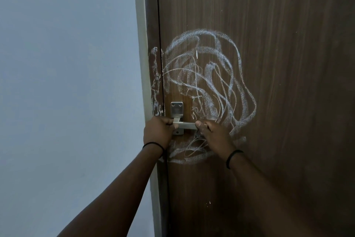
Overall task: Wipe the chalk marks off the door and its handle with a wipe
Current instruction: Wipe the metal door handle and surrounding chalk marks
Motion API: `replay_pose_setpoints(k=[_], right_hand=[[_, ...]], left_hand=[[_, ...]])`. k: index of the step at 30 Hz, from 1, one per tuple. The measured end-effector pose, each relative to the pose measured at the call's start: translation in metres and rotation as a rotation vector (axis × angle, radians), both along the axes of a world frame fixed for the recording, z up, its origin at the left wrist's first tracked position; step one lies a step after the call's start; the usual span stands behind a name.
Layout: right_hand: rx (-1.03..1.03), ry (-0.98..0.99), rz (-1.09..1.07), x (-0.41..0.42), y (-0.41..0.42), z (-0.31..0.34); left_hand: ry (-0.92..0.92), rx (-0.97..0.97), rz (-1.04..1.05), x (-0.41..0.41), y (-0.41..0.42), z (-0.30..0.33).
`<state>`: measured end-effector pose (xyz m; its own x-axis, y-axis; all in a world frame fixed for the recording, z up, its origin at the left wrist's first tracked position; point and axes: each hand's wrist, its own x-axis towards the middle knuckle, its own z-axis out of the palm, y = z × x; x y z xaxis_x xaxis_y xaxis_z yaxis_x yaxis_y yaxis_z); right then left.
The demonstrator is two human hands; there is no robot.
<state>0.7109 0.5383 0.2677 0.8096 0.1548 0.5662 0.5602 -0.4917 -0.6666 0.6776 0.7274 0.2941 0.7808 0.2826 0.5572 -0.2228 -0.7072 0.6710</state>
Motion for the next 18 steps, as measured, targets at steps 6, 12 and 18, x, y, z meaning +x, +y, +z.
replay_pose_setpoints(k=[6,12,18], right_hand=[[0.373,0.227,0.032,-0.019,-0.006,-0.043],[0.193,-0.049,0.039,-0.037,0.01,-0.014],[0.169,-0.181,-0.124,-0.035,0.044,0.038]], left_hand=[[-0.005,-0.176,-0.113,-0.002,0.007,-0.004],[0.036,-0.221,-0.161,-0.003,0.006,-0.002],[-0.222,-0.206,0.008,-0.017,-0.005,0.002]])
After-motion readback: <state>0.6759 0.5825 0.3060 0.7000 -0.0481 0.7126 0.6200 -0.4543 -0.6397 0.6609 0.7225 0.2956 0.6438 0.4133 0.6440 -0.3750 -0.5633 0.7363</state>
